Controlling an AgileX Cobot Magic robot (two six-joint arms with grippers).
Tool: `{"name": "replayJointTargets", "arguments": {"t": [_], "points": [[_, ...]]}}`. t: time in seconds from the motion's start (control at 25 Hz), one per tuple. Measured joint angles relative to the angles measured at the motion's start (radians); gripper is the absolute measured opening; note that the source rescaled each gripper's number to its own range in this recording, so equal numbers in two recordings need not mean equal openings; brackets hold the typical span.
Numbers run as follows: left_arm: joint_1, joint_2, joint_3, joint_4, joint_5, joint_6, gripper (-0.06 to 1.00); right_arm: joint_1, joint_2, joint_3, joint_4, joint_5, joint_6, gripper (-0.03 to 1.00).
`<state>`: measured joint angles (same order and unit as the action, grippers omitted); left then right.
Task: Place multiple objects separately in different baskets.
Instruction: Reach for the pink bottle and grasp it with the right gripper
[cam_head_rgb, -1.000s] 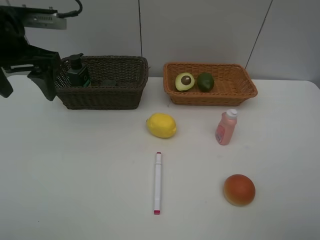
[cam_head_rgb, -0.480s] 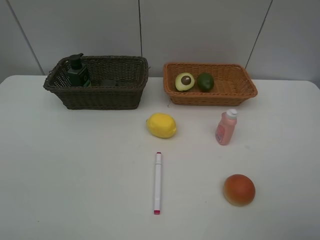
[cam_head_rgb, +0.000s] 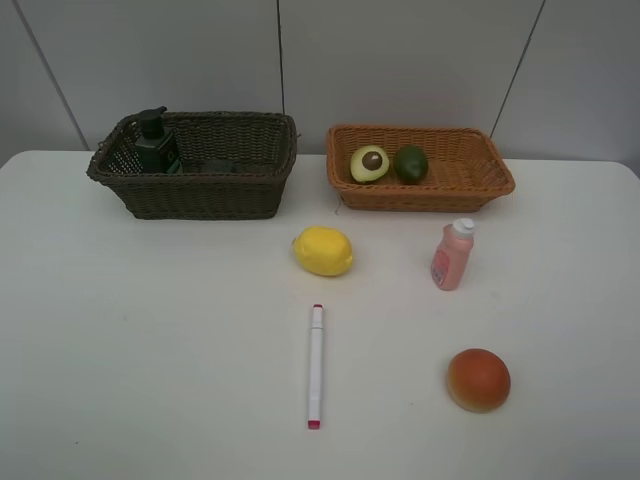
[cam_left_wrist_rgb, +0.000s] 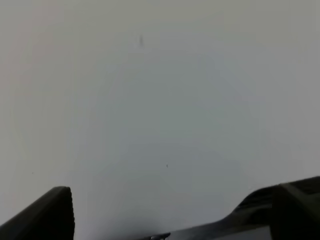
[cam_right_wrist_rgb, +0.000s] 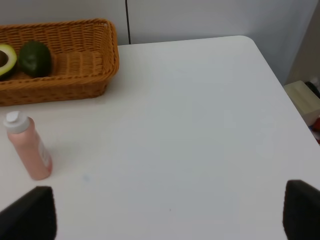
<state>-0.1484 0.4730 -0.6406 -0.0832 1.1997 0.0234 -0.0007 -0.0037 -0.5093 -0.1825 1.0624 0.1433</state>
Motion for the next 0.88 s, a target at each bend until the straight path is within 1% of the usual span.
{"name": "replayJointTargets", "arguments": {"t": [0.12, 0.32, 0.88], "points": [[0.000, -0.078, 0.039, -0.021, -0.008, 0.024, 1.00, 0.000, 0.000, 0.000, 0.000, 0.000, 0.000, 1.00], [0.000, -0.176, 0.085, -0.025, -0.018, 0.046, 1.00, 0.000, 0.000, 0.000, 0.000, 0.000, 0.000, 1.00], [-0.004, -0.474, 0.099, -0.033, -0.061, 0.071, 1.00, 0.000, 0.000, 0.000, 0.000, 0.000, 0.000, 1.00]]}}
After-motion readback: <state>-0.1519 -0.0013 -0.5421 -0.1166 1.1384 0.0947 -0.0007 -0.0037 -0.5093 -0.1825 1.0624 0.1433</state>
